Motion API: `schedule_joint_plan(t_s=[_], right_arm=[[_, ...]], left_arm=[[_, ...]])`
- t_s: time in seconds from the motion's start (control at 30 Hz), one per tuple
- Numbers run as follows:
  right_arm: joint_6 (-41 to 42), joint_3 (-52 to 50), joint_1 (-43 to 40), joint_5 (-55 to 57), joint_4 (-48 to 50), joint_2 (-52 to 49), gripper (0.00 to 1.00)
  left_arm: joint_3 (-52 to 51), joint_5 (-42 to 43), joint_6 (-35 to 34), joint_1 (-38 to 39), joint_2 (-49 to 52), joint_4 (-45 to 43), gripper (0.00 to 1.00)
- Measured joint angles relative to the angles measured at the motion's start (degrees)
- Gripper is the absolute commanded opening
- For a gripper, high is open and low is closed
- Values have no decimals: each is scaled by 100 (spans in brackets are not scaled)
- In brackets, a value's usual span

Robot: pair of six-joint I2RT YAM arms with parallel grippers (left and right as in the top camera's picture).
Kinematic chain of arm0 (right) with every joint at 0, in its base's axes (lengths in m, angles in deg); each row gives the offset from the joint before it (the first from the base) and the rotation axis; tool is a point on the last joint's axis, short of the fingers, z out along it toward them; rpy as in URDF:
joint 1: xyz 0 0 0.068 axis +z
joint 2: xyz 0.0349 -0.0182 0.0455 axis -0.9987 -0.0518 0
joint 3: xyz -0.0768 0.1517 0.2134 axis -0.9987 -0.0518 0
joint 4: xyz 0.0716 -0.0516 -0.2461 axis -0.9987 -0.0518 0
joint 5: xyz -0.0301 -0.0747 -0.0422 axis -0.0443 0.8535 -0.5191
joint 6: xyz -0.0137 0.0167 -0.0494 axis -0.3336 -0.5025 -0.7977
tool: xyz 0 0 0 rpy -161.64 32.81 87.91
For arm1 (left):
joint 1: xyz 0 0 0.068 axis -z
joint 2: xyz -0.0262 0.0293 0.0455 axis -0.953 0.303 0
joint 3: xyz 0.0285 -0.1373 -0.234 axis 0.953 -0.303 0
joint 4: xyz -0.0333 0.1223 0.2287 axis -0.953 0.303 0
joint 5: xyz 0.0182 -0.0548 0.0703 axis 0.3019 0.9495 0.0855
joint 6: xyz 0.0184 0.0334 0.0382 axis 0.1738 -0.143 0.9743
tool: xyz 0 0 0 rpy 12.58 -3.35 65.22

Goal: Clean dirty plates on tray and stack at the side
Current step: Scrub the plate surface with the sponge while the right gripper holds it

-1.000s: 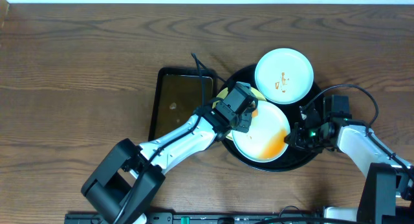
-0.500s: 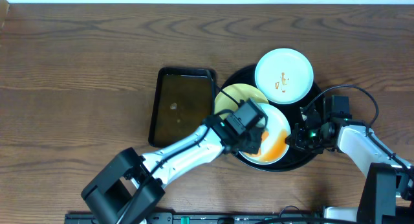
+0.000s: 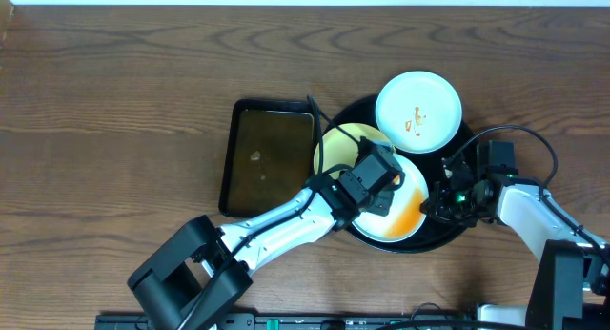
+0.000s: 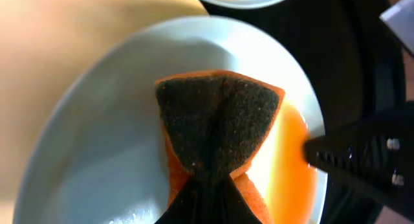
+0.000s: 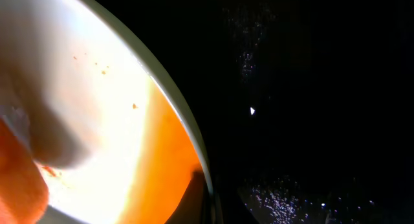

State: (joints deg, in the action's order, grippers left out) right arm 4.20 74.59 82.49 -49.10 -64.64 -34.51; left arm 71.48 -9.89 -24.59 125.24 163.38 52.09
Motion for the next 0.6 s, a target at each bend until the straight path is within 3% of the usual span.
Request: schedule_joint_plan(t_s=[0.13, 0.43, 0.6], right_arm=[[0, 0, 0, 0, -2, 0, 1], [0, 0, 2, 0, -4, 0, 1], [0, 0, 0, 0, -9, 0, 1]], left_arm=[[0, 4, 17, 0, 0, 55, 8], [0, 975, 22, 26, 37, 343, 8], [-7, 605, 26, 33, 109, 476, 8]])
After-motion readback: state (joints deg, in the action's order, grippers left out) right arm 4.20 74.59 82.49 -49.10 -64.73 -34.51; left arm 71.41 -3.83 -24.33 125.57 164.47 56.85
